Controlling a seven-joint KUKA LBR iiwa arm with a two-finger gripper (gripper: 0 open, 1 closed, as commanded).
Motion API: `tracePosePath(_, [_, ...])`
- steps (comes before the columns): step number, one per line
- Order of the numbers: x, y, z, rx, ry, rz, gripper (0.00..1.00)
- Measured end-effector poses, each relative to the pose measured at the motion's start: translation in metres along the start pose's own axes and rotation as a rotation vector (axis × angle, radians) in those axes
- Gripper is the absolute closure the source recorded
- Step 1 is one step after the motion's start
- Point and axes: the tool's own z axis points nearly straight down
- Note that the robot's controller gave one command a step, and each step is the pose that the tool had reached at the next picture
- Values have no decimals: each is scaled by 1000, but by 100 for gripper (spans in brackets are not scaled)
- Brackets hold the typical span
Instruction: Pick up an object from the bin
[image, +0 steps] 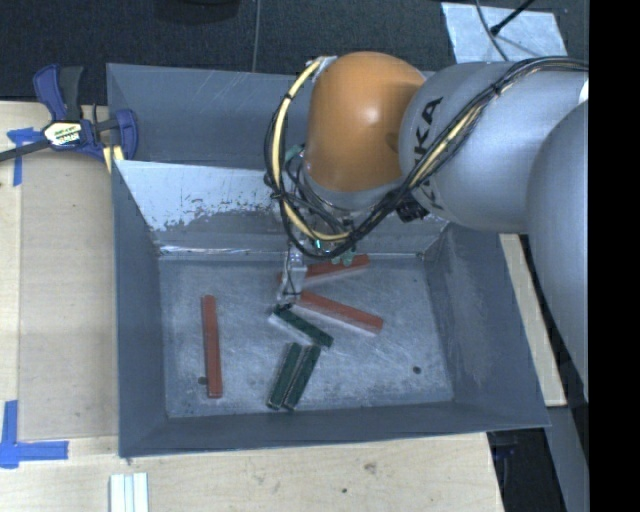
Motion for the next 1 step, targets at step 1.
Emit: tracePosePath(1, [57,-69,106,2,7,-35,0])
